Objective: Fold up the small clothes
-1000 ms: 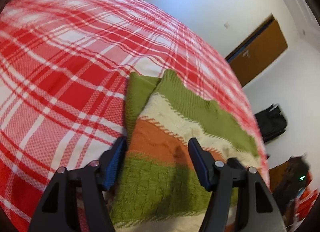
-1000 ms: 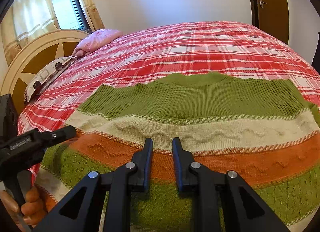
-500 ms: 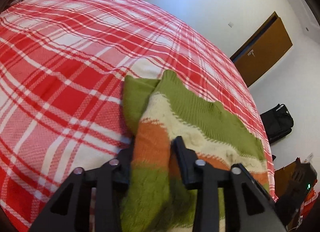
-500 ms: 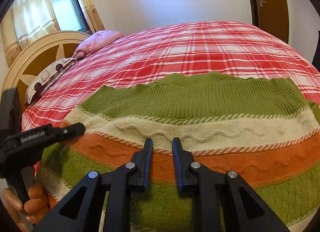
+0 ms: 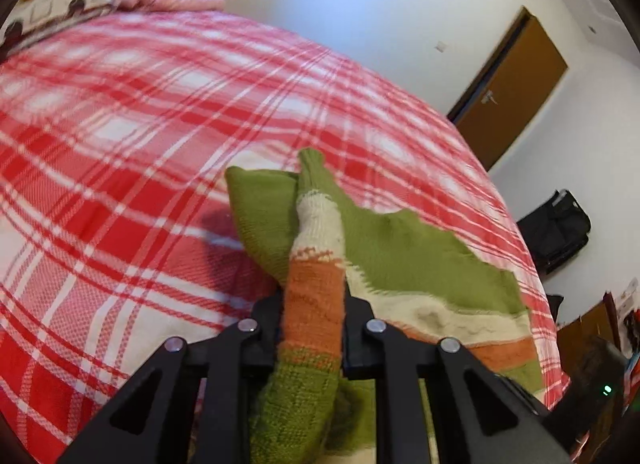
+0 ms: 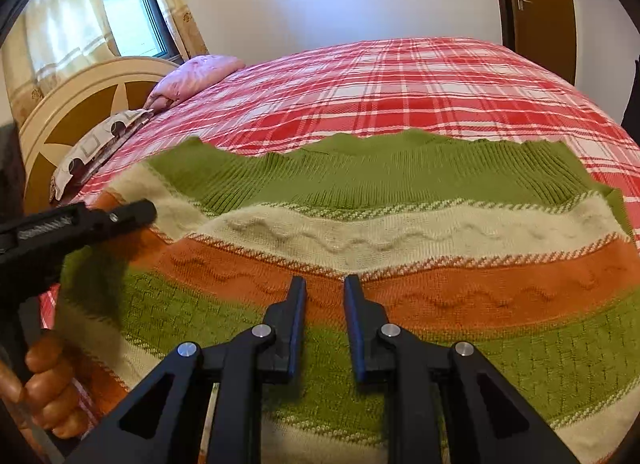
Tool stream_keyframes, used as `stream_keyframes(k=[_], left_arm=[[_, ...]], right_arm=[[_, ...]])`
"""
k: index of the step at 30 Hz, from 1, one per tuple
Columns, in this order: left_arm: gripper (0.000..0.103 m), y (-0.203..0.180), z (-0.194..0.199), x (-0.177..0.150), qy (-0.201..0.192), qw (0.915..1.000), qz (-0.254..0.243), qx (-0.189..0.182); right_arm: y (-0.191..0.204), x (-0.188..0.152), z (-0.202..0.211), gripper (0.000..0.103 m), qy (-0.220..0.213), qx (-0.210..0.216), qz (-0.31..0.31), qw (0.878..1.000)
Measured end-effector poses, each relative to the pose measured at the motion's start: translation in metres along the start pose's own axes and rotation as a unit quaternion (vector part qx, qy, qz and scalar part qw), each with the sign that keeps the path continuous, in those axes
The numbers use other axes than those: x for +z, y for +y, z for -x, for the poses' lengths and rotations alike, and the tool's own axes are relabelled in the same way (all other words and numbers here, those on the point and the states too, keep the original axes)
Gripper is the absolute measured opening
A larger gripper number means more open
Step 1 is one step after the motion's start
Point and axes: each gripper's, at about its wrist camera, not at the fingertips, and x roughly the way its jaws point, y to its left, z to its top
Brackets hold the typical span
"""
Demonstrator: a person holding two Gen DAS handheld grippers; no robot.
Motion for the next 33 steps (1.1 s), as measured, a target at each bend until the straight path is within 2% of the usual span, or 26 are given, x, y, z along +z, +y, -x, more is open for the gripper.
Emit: stream_keyframes(k=[3, 6, 9, 13, 19, 21, 26, 30, 32, 33], left_arm=[[0.019, -0.019, 0.008, 0.003, -0.006, 0.9998, -0.020, 0.001], [0.019, -0.040, 0.016, 0.003, -0.013, 0.9991, -0.041, 0.001], [0.019, -0.067, 0.022, 0.000, -0.021, 0.9972, -0.071, 0.004], [0.019, -0.101, 0.021, -0.004, -0.010, 0.9953, -0.096, 0.007], [0.016, -0.160, 0.008, -0.028, -0.005, 0.9868, -0.161, 0.012], [0.016, -0.173, -0.003, -0.037, 0.004, 0.9850, -0.172, 0.013], [0.016, -0.186, -0.042, -0.069, 0.037, 0.9792, -0.194, 0.047], [0.016, -0.189, -0.044, -0.076, 0.030, 0.9768, -0.204, 0.057], [0.017, -0.188, -0.044, -0.074, 0.037, 0.9785, -0.195, 0.054], [0.021, -0.187, -0.042, -0.074, 0.043, 0.9801, -0.188, 0.046]], right_arm=[[-0.014, 0.002, 0.002, 0.021, 0.001, 0.043, -0.038, 0.998], [-0.038, 0.003, 0.011, 0.021, 0.001, 0.093, -0.105, 0.990], [-0.057, 0.004, 0.028, 0.021, -0.018, 0.098, -0.134, 0.986], [-0.081, 0.003, 0.049, 0.021, -0.035, 0.115, -0.162, 0.979], [-0.124, -0.012, 0.071, 0.021, -0.054, 0.153, -0.216, 0.963], [-0.131, -0.019, 0.073, 0.021, -0.052, 0.148, -0.219, 0.963], [-0.140, -0.029, 0.072, 0.021, -0.049, 0.148, -0.230, 0.961], [-0.143, -0.031, 0.068, 0.021, -0.045, 0.144, -0.239, 0.959], [-0.142, -0.030, 0.070, 0.021, -0.042, 0.140, -0.235, 0.961], [-0.142, -0.029, 0.072, 0.021, -0.041, 0.140, -0.235, 0.961]])
